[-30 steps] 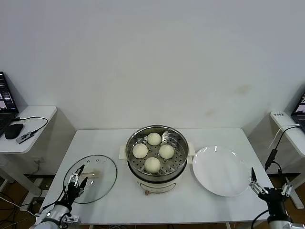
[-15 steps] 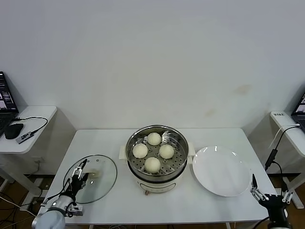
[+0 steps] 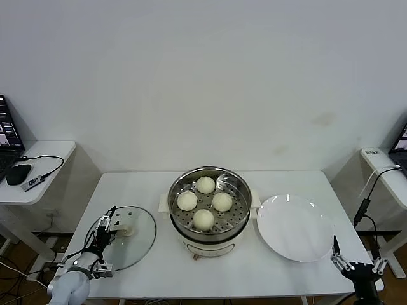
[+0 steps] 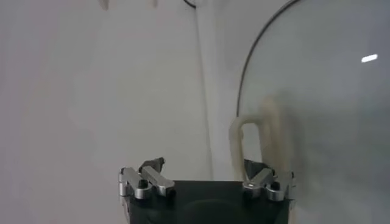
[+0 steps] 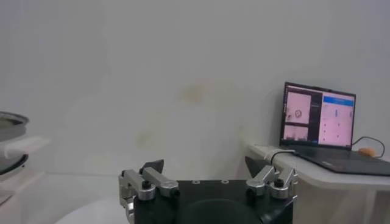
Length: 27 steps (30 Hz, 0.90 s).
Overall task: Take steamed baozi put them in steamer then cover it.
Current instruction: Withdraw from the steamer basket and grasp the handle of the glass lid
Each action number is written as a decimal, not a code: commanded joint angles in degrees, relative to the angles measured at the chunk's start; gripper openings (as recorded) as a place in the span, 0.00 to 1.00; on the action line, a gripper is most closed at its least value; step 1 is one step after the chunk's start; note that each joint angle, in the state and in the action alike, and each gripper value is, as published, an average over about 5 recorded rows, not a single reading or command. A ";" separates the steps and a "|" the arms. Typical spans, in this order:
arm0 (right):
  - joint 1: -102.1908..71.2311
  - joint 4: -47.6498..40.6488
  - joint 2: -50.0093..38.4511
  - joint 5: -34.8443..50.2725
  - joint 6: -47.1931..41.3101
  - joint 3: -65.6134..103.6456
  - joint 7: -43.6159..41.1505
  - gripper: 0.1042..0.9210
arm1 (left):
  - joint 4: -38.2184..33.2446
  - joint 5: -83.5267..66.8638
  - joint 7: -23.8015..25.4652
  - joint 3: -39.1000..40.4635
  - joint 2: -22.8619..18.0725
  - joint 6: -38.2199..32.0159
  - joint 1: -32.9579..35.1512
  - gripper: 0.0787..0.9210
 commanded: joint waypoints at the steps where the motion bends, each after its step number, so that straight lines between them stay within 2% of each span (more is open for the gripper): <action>1: -0.15 -0.07 0.24 -0.35 0.08 -0.44 0.00 0.88 | 2.84 -1.08 -0.35 0.52 -0.17 -0.08 -1.64 0.82; 11: -0.36 0.31 0.11 -0.43 0.04 -0.67 0.07 0.88 | 2.97 -2.73 -2.28 0.33 -0.50 -0.63 -1.13 0.48; 20: -0.44 0.78 -0.32 -0.56 -0.09 -1.74 0.07 0.88 | -3.37 -4.97 -4.29 -1.41 -0.31 -0.57 1.80 0.15; 23: -0.56 0.66 -0.67 -0.94 -0.02 -2.39 0.06 0.88 | -6.24 -5.19 -3.83 -2.95 0.01 0.61 2.95 0.09; 27: -0.37 0.10 -1.59 -1.55 0.06 -3.15 -0.04 0.88 | -10.60 -5.30 -1.85 -6.33 0.58 2.77 4.65 0.09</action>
